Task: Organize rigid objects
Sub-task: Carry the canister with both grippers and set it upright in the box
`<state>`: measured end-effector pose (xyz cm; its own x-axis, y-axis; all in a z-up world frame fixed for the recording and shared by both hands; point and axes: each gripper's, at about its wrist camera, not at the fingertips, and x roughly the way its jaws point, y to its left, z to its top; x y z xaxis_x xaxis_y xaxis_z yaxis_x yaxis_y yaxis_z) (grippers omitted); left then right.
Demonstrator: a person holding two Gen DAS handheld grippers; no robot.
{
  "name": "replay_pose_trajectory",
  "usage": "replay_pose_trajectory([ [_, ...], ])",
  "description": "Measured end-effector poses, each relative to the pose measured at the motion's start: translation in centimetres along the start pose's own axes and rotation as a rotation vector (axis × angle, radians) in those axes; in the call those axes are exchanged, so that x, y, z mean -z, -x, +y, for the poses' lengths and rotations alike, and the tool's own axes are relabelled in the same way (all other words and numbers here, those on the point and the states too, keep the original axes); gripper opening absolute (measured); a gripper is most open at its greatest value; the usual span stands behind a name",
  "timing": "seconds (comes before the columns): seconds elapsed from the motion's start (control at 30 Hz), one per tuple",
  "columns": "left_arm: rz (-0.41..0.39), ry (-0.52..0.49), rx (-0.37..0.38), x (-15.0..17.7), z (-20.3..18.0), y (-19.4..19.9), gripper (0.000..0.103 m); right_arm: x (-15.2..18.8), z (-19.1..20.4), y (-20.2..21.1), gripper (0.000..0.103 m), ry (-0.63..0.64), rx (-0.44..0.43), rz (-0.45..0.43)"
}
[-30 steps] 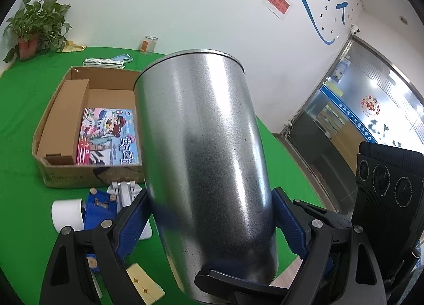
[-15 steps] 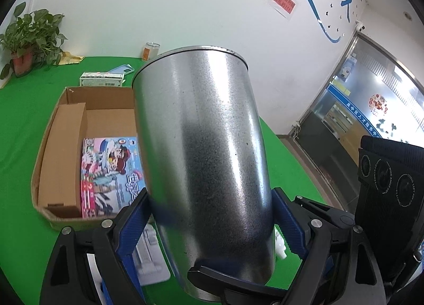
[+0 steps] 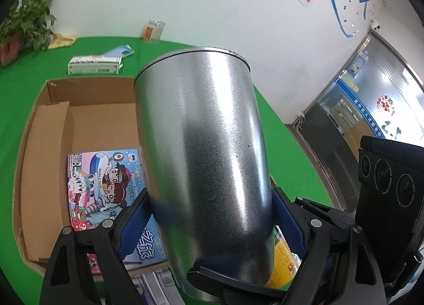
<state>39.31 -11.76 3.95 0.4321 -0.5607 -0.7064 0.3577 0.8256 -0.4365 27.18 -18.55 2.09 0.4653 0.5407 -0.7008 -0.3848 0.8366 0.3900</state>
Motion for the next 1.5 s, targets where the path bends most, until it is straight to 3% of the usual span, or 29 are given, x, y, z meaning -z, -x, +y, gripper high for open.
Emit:
replay_pose_trajectory([
  [0.5,0.218,0.120,0.014,0.1,5.7,-11.4,0.085,1.2,-4.7,-6.4,0.084,-0.162,0.012,0.219],
  [0.8,0.273,0.109,-0.001,0.2,5.5,-13.9,0.085,2.1,-5.9,-7.5,0.084,-0.215,0.022,0.287],
  [1.03,0.261,0.143,-0.009,0.7,5.6,-12.9,0.086,1.2,-6.8,-7.8,0.084,-0.243,0.028,0.299],
  [1.13,0.189,0.163,-0.090,0.6,6.3,-11.4,0.086,1.3,-7.2,-8.4,0.084,-0.271,0.045,0.320],
  [1.3,0.139,0.138,-0.109,0.5,5.9,-9.4,0.086,1.5,-7.3,-8.0,0.085,-0.285,0.061,0.317],
  [1.5,0.087,0.112,-0.148,3.2,5.7,-5.8,0.086,1.7,-6.4,-7.1,0.087,-0.235,0.066,0.287],
])
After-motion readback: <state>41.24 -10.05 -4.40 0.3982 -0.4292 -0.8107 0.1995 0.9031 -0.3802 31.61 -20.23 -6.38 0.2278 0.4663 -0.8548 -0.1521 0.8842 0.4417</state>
